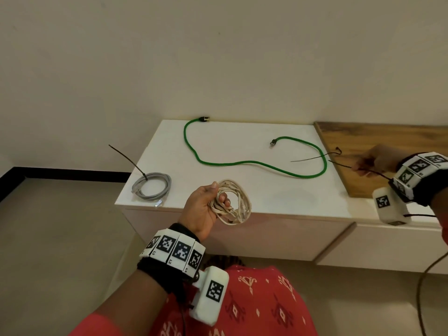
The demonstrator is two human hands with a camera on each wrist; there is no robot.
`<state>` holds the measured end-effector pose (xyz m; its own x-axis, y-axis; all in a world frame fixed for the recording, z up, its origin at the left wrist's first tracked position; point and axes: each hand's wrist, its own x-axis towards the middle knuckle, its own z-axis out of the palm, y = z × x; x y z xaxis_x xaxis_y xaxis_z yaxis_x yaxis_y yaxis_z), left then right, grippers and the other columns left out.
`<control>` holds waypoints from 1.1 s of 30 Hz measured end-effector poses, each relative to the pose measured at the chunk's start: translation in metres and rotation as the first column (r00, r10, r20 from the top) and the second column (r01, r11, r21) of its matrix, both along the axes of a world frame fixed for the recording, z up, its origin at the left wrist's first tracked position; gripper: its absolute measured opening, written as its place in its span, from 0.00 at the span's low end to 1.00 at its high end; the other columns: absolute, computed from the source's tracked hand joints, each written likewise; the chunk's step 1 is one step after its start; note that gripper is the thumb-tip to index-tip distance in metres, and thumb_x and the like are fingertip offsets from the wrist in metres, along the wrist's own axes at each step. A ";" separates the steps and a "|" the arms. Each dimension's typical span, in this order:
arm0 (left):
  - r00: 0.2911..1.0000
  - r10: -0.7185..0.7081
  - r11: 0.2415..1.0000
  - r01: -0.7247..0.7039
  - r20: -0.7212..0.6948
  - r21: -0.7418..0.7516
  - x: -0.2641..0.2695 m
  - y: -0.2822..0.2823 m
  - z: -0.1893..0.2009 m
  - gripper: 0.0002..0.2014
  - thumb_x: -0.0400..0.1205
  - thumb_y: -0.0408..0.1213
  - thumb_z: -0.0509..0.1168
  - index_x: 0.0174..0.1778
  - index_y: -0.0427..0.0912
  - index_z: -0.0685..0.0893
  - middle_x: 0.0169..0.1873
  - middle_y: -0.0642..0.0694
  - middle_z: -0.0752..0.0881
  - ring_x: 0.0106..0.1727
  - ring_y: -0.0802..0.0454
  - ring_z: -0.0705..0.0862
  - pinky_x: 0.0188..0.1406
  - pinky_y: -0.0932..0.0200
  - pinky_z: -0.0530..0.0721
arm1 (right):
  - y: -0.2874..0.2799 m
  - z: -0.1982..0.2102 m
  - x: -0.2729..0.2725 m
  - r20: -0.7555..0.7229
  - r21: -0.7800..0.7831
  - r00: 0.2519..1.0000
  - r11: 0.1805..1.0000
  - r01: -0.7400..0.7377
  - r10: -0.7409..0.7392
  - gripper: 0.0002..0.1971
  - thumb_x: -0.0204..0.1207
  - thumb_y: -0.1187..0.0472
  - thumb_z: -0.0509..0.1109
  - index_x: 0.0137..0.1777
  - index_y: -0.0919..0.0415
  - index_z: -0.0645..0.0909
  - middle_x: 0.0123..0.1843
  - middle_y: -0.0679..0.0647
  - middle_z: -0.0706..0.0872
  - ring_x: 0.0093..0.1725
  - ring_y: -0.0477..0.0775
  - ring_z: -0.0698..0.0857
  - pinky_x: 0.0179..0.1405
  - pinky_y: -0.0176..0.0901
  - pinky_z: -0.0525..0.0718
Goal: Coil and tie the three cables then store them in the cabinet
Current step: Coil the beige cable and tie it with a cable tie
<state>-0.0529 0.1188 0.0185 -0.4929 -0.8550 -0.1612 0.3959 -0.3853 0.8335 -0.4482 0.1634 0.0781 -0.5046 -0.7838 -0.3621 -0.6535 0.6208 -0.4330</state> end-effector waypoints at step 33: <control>0.950 0.270 0.960 -0.253 0.158 -0.117 0.019 0.032 0.033 0.06 0.85 0.36 0.55 0.43 0.40 0.72 0.25 0.46 0.78 0.25 0.55 0.77 0.35 0.57 0.79 | 0.068 0.014 0.267 0.477 -0.440 0.790 0.883 -0.165 0.385 0.12 0.75 0.76 0.59 0.41 0.72 0.84 0.21 0.54 0.81 0.12 0.45 0.75 0.15 0.32 0.74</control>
